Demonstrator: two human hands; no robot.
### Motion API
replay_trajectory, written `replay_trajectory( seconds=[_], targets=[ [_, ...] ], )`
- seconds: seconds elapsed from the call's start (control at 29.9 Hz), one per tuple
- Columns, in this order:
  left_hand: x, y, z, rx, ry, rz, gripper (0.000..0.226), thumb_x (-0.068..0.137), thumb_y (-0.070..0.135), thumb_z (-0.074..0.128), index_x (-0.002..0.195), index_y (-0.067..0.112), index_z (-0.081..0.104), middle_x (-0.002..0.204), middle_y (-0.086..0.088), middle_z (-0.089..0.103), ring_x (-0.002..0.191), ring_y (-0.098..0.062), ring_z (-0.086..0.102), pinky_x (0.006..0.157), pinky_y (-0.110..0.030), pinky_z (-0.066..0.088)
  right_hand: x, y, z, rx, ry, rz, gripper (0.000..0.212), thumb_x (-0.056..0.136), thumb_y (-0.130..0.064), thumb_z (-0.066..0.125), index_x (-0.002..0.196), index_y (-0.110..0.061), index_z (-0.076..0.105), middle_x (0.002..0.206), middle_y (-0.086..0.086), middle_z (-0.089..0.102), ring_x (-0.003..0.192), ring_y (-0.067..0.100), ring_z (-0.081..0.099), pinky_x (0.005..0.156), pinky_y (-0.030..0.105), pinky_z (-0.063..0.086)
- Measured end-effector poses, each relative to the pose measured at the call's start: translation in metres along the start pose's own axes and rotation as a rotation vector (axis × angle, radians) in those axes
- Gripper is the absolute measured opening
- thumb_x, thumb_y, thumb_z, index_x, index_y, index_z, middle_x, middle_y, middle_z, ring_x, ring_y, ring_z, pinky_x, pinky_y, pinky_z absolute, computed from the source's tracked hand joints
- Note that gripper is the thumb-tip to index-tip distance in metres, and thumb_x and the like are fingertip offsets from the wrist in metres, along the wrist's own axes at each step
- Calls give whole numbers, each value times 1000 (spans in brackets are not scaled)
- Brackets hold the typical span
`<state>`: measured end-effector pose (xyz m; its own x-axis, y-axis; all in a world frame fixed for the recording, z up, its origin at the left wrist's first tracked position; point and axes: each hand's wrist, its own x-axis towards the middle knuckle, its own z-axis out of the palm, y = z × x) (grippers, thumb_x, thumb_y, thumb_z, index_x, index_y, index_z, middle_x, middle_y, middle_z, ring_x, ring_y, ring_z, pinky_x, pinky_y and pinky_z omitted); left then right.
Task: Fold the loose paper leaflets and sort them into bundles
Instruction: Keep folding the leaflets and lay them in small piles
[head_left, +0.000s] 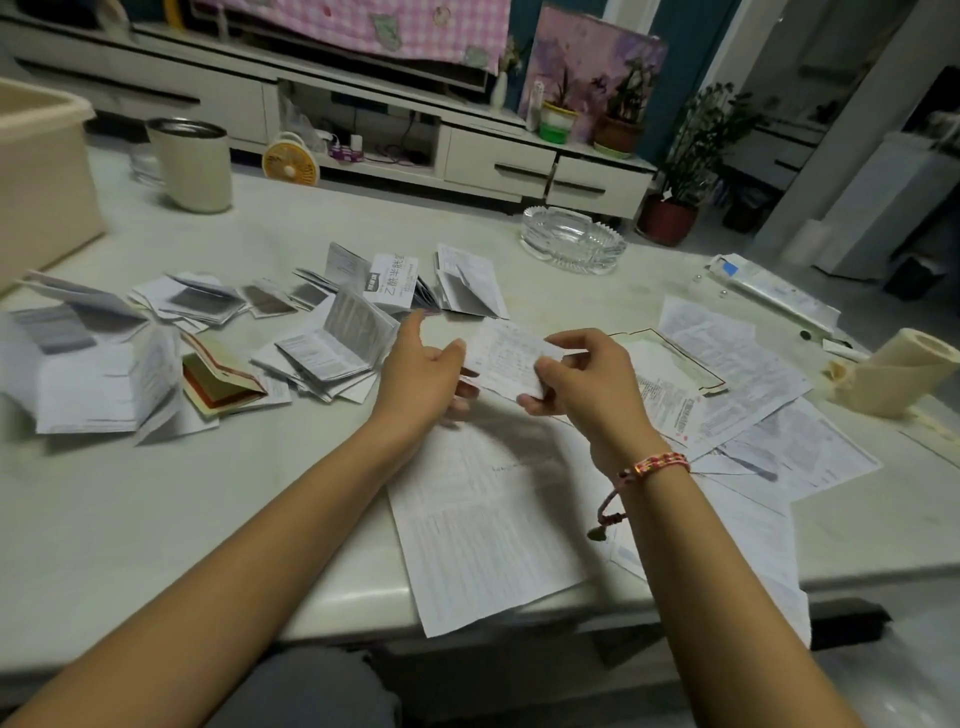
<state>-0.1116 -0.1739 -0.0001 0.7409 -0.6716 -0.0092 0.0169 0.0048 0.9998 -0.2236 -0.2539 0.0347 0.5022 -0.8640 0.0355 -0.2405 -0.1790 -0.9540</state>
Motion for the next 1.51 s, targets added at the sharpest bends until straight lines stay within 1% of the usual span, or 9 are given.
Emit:
replay_trajectory(
  seconds=[0.3,0.4,0.5,0.64,0.74,0.97,1.17,1.34,1.51],
  targets=[
    [9,-4,-5,50,179,15,61,91,8,43,145,22,19,94,-10,68,60,-17,63,46,-27,49,22,5,68,141,18,93,27,66,-8,50,84,-27,48,101,20,64,87,37,66,84,51,53],
    [4,1,-8,105,385,153,44,92,12,45,135,20,37,89,1,63,80,-12,62,74,-32,53,27,0,81,270,6,134,27,74,0,51,97,-13,54,110,21,62,80,29,68,71,35,58],
    [8,15,-21,74,602,268,23,94,9,45,115,15,53,80,14,50,68,5,52,61,-6,42,31,-4,90,437,-49,198,21,83,16,41,92,7,57,106,23,65,55,17,67,51,18,54],
    [21,29,-57,-230,849,352,27,89,4,41,86,29,50,80,7,58,80,-24,61,69,-39,51,24,-27,99,609,-166,183,22,88,11,45,105,-3,46,90,12,59,55,18,62,51,21,55],
    [24,30,-68,-287,924,374,30,87,2,37,83,30,46,78,4,58,71,-20,56,64,-37,47,18,-31,121,357,-222,42,23,84,6,52,100,-9,48,69,8,59,46,17,57,49,27,53],
    [28,29,-75,-365,928,369,29,86,-1,36,84,26,46,75,4,57,49,-3,49,59,-32,44,8,10,141,-438,-180,-180,21,80,-17,61,100,-12,54,101,6,60,95,24,55,69,27,37],
    [29,25,-68,-258,872,394,26,86,3,39,82,28,47,78,5,58,77,-24,59,67,-38,48,9,2,130,-453,-169,-258,21,81,-23,65,97,-15,54,103,7,61,98,23,56,75,31,41],
    [12,10,-32,42,586,642,15,87,5,44,91,17,52,84,6,57,75,-1,54,68,-14,44,22,-6,76,-432,-92,-276,10,82,-19,65,90,-15,62,83,1,60,84,17,56,70,23,37],
    [-6,-12,-2,342,114,726,17,87,13,45,95,8,60,93,7,53,77,-6,50,64,-26,44,33,13,7,-583,42,-219,22,82,-13,64,103,-6,64,101,9,66,97,23,60,77,21,38]
  ],
)
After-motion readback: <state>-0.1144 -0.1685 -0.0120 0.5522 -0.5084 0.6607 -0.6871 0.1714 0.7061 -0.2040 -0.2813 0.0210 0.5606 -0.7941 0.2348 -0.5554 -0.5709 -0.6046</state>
